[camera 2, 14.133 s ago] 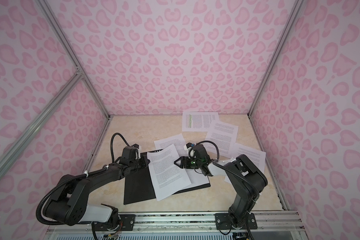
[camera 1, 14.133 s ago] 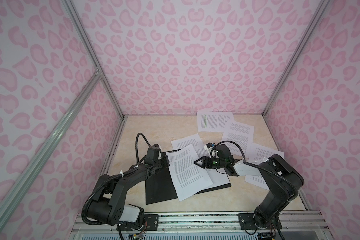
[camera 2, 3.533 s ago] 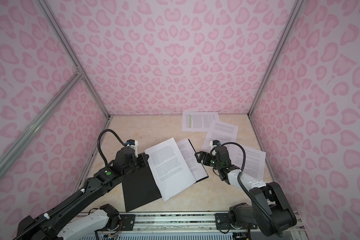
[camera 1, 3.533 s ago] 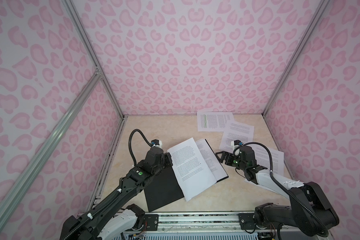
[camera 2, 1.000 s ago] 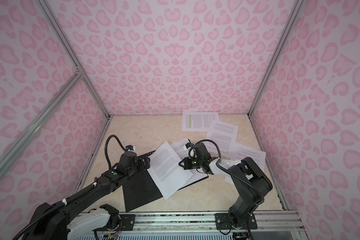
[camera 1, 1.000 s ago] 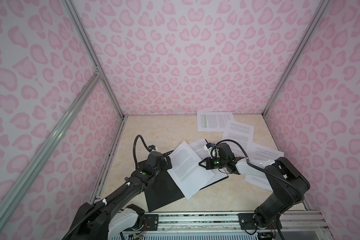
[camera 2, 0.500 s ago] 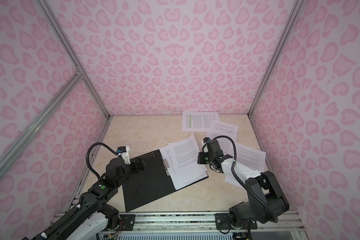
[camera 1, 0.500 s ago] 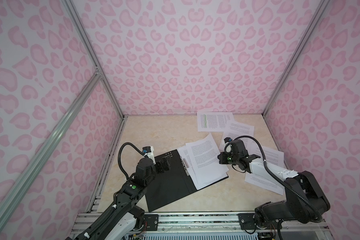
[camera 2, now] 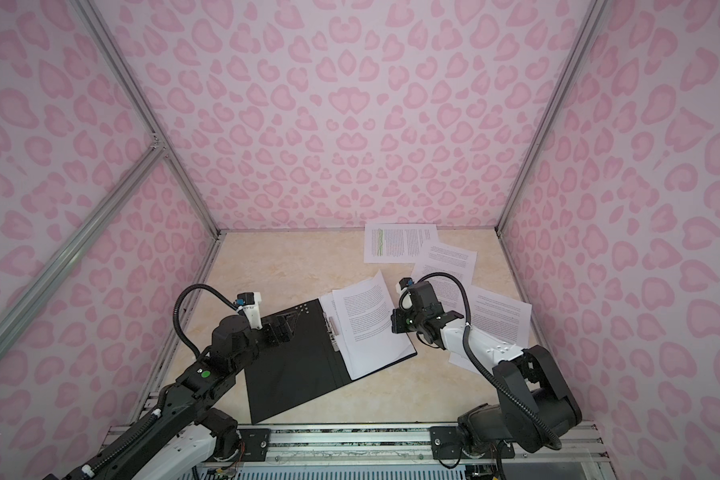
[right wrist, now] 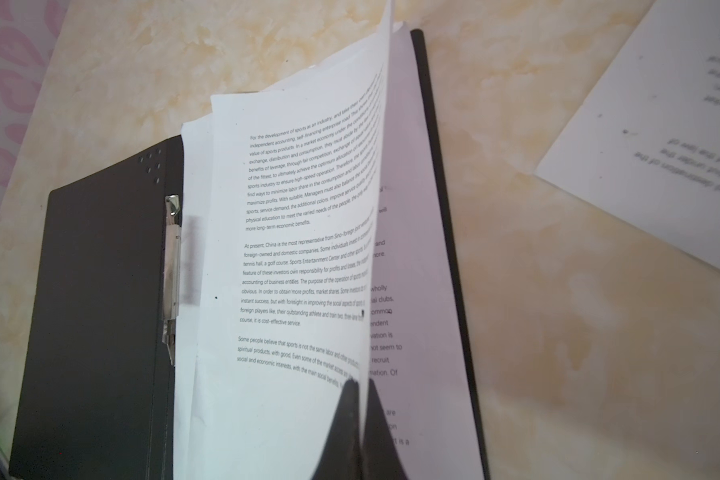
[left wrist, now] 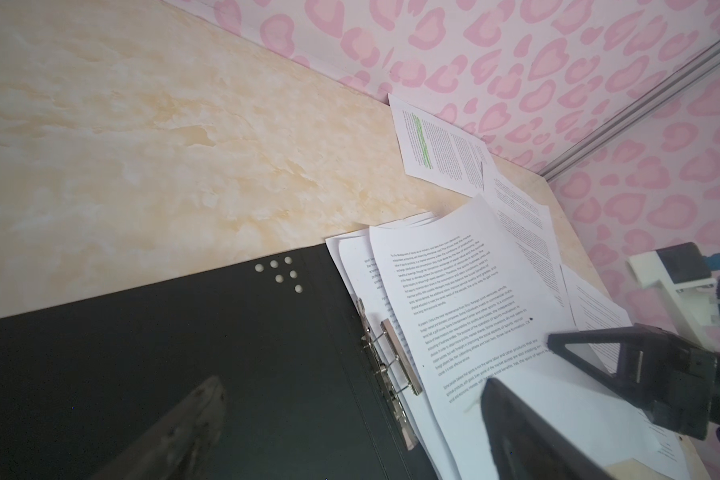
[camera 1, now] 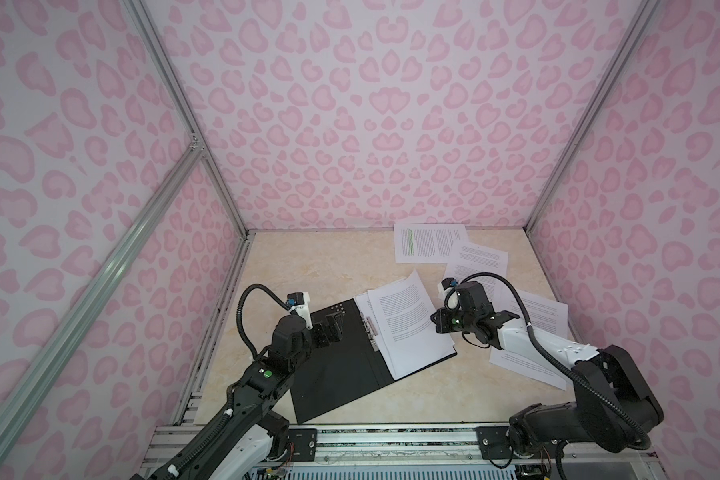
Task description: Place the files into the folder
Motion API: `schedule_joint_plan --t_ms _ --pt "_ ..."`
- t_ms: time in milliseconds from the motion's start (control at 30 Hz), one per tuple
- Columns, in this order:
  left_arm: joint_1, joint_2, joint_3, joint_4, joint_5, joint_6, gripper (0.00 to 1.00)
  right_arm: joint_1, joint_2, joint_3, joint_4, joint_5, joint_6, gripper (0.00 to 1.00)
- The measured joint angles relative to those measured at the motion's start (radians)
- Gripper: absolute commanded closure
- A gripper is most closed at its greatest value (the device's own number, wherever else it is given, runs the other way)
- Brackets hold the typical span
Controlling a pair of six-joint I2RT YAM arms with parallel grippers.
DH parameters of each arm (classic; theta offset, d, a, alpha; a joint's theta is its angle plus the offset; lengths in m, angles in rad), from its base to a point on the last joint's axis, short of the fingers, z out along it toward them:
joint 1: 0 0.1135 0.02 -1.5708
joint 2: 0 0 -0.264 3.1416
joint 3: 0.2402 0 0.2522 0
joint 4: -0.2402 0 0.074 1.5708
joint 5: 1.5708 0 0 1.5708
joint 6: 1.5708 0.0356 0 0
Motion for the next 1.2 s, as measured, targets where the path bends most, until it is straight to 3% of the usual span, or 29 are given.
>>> schedule_joint_plan --t_ms 1200 --pt "0.000 0.013 0.001 0.000 0.007 0.008 0.02 0.077 -0.043 -0.009 0.060 -0.051 -0.060 1.00"
